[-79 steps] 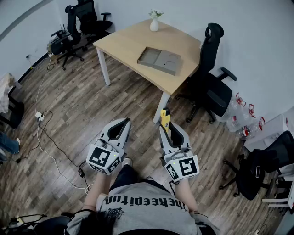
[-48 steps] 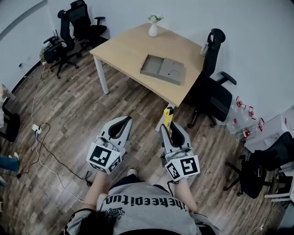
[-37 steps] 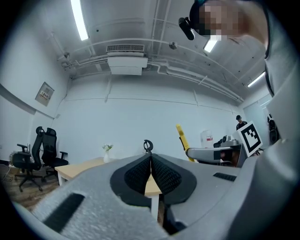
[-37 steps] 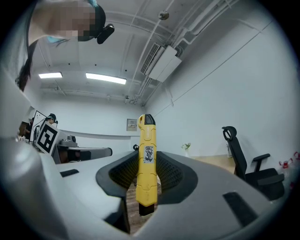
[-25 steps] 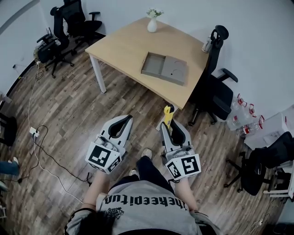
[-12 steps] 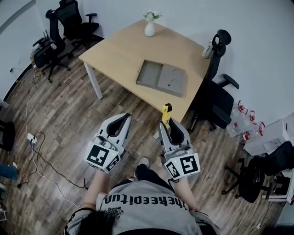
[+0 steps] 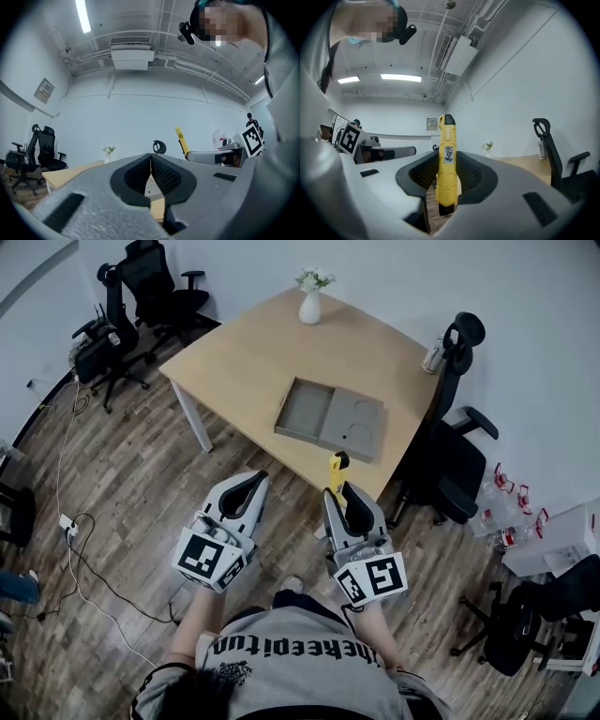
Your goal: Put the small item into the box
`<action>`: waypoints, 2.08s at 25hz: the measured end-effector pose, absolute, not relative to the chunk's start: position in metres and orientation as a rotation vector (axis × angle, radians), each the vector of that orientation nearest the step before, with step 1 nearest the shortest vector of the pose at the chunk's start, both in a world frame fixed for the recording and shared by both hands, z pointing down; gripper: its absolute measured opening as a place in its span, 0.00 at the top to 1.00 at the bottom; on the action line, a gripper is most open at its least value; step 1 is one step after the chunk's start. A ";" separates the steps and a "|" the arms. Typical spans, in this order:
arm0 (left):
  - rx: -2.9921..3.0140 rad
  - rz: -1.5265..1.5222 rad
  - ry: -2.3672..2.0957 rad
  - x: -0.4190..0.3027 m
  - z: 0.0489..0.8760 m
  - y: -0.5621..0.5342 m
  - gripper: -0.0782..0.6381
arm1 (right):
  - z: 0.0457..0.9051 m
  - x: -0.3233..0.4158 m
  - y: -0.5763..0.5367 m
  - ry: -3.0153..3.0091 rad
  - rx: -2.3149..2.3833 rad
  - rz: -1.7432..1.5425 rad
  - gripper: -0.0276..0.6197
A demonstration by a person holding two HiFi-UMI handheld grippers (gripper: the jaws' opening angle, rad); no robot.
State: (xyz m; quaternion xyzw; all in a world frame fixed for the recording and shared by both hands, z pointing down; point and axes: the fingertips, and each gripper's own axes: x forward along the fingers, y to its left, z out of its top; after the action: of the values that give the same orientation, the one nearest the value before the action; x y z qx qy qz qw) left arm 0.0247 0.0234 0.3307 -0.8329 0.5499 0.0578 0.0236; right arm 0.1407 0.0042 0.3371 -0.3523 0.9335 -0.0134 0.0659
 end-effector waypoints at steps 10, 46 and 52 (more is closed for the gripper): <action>-2.574 0.156 1.705 0.039 0.333 -0.011 0.87 | 0.343 0.152 -0.034 2.821 -1.033 -0.073 0.77; -2.843 0.156 1.294 -0.043 0.334 -0.179 0.87 | 0.351 0.071 -0.164 2.624 -1.482 -0.108 0.77; -2.884 0.162 1.225 -0.061 0.336 -0.199 0.87 | 0.353 0.051 -0.179 2.591 -1.545 -0.106 0.77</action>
State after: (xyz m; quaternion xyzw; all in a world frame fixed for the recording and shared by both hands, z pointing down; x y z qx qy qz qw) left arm -0.0612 -0.1990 0.3360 -0.9192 0.3904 0.0515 0.0019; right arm 0.0506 -0.1791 0.3531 -0.5109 0.8567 -0.0351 0.0613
